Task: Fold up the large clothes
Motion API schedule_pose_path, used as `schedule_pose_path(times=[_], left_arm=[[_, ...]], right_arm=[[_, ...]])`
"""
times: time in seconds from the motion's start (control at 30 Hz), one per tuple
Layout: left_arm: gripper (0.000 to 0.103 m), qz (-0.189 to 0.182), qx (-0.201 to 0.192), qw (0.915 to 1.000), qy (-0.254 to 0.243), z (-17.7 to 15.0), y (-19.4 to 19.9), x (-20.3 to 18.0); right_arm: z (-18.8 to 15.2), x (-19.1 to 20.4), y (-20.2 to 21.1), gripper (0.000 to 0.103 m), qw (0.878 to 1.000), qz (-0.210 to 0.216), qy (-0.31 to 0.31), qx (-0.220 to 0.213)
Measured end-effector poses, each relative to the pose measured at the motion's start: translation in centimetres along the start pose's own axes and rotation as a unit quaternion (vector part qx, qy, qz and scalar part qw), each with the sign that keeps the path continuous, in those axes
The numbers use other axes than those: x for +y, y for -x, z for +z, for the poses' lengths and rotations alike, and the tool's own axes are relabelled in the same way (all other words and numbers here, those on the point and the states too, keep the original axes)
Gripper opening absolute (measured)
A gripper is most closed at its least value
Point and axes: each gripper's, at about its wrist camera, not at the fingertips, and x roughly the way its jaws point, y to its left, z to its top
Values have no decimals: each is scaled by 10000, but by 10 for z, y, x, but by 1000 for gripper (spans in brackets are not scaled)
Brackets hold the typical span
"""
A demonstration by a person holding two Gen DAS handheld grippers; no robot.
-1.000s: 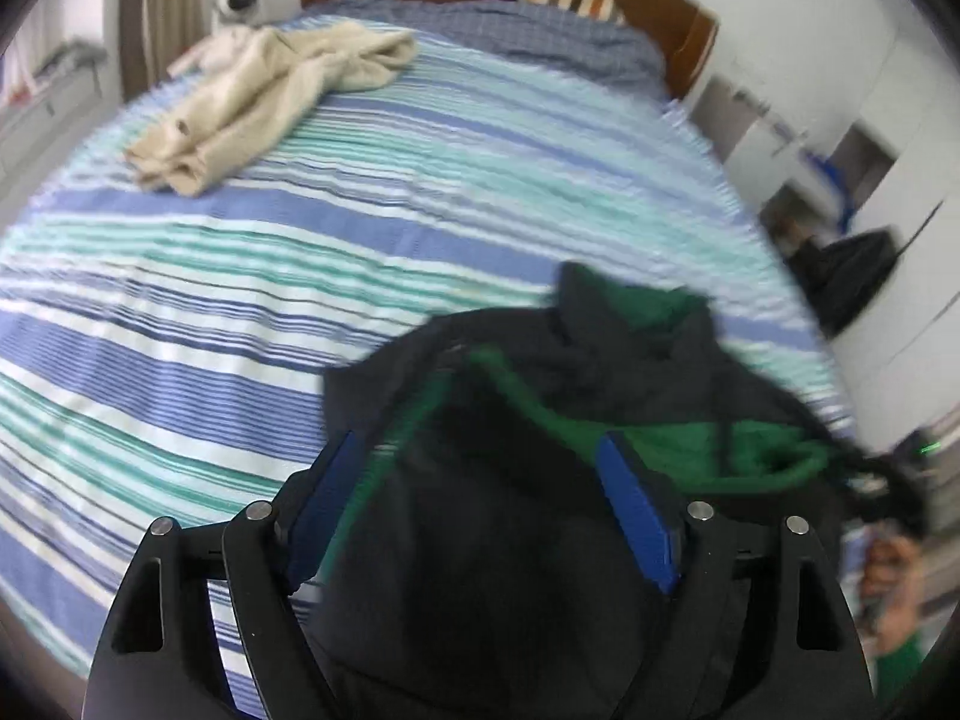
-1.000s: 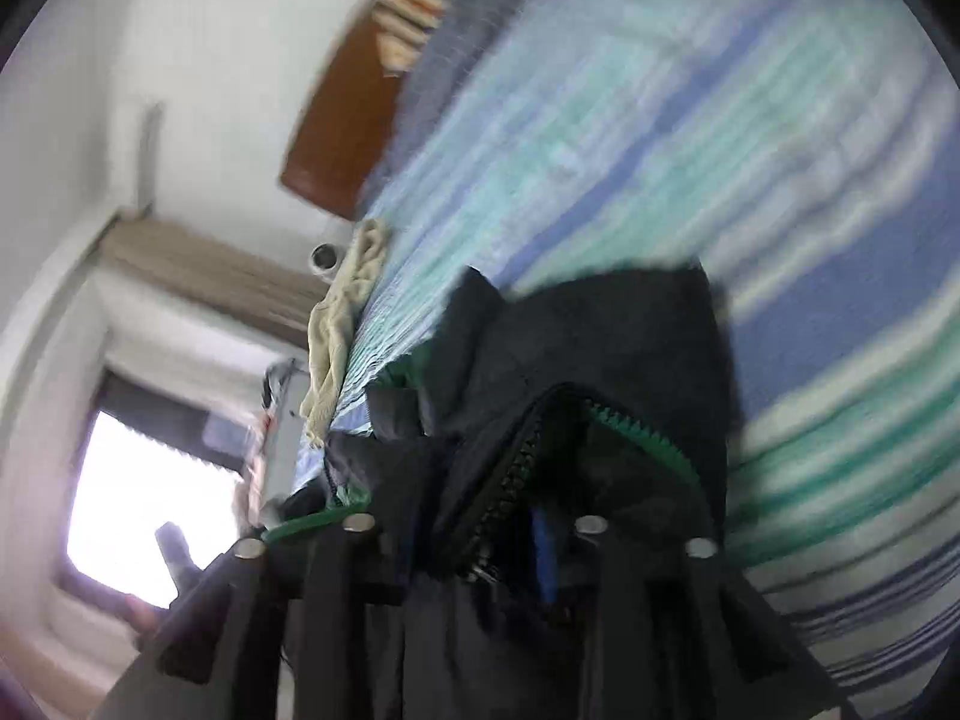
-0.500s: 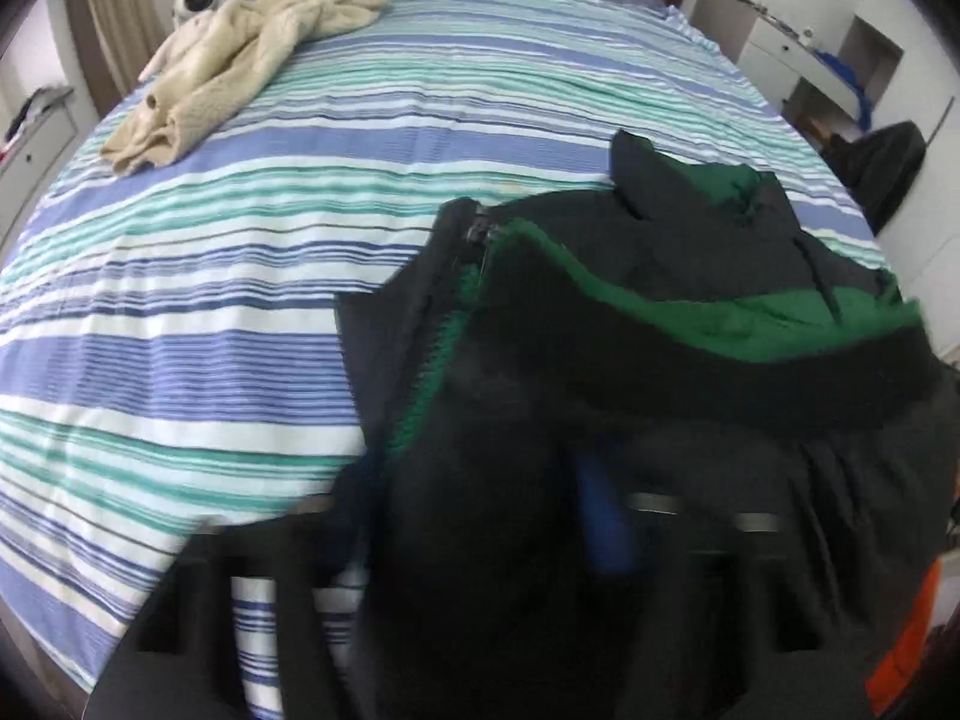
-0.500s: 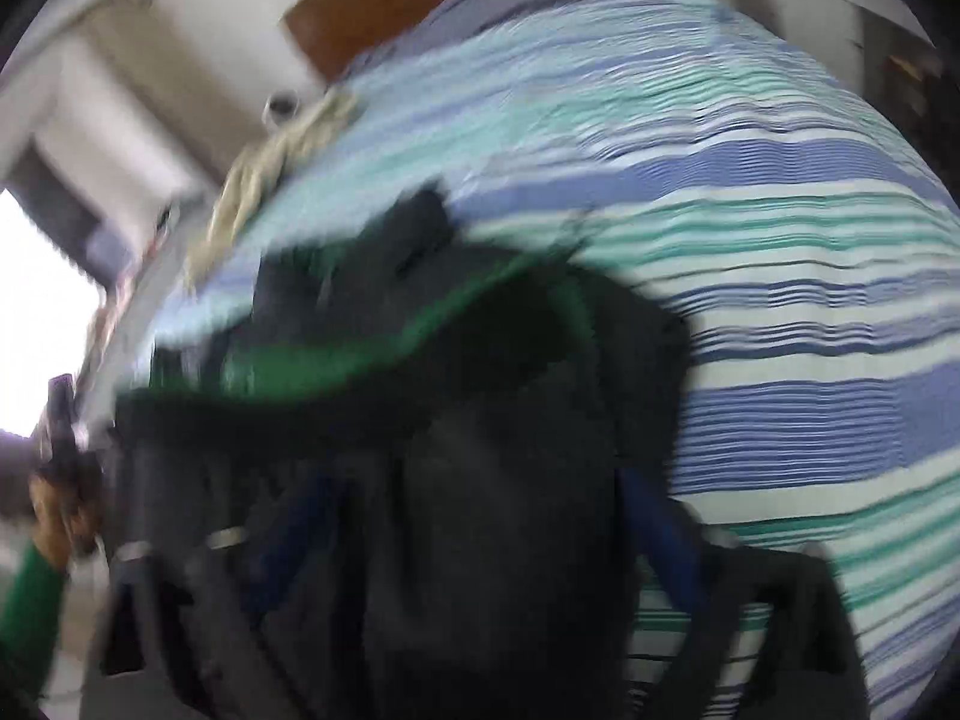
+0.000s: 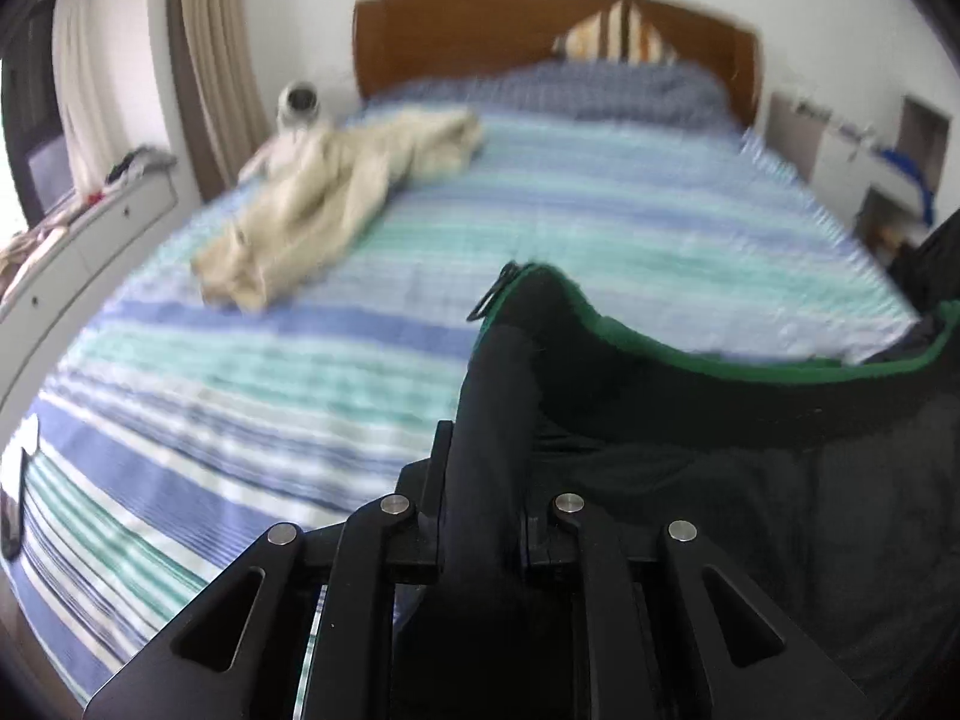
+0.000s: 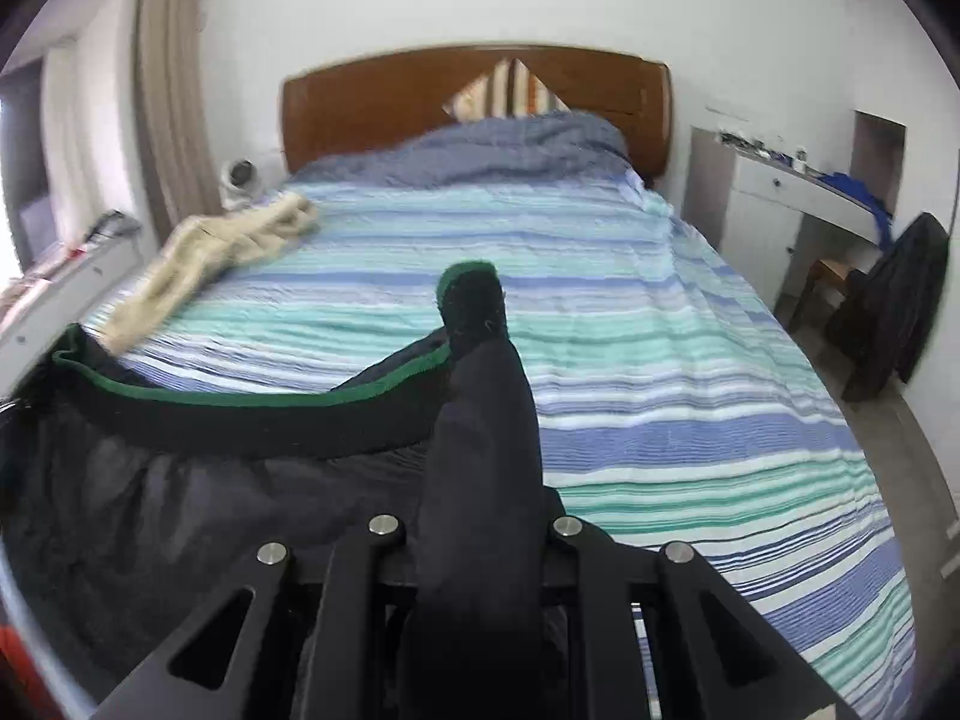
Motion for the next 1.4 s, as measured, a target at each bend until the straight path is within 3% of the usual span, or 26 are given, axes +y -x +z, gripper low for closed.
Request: schedule_pose_path(times=[0.07, 0.1, 0.17, 0.4, 1.4], left_arm=[[29, 105, 375, 9992, -6, -27, -40, 0], [35, -50, 369, 9992, 122, -39, -50, 3], [38, -182, 231, 9983, 501, -47, -52, 13], [39, -587, 248, 9948, 799, -52, -62, 22], [46, -673, 269, 9926, 978, -49, -79, 23]], right_arm=[[-31, -8, -45, 18, 9978, -53, -280, 598], [-44, -9, -64, 19, 9959, 47, -409, 804], [-63, -14, -71, 20, 9952, 284, -749, 556], [-74, -22, -87, 20, 9942, 412, -952, 286], [-79, -33, -88, 21, 9882, 778, -1316, 90]])
